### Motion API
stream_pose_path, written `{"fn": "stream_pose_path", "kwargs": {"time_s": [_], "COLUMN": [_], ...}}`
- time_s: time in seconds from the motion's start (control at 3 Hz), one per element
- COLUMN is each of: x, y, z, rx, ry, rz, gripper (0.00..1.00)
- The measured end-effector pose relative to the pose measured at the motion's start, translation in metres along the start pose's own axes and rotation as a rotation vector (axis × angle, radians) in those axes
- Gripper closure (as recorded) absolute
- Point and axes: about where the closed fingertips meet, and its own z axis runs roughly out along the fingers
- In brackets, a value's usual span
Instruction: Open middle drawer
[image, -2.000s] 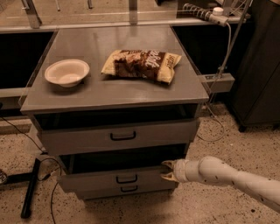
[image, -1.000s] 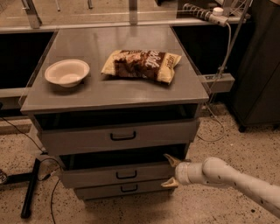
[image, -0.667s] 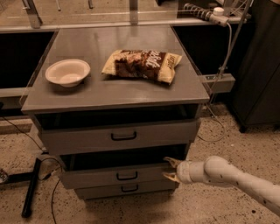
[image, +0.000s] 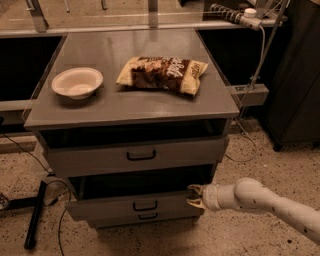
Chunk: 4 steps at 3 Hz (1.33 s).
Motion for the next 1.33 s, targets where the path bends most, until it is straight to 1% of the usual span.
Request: {"fn": "stream_pose_path", "kwargs": {"time_s": [0.33,0.67,1.0,1.33], "x": [-0.001,-0.007,-0.007,-0.009], "y": [-0.001,0.012,0.011,0.018], "z": [-0.002,-0.001,-0.004,-0.008], "rx": [0.000,-0.019,-0.019,-0.020], "ry": [0.000,-0.032,-0.032,-0.039], "rz": [0.000,0.012,0.012,0.018], "gripper": [1.00,1.00,1.00,0.81]}}
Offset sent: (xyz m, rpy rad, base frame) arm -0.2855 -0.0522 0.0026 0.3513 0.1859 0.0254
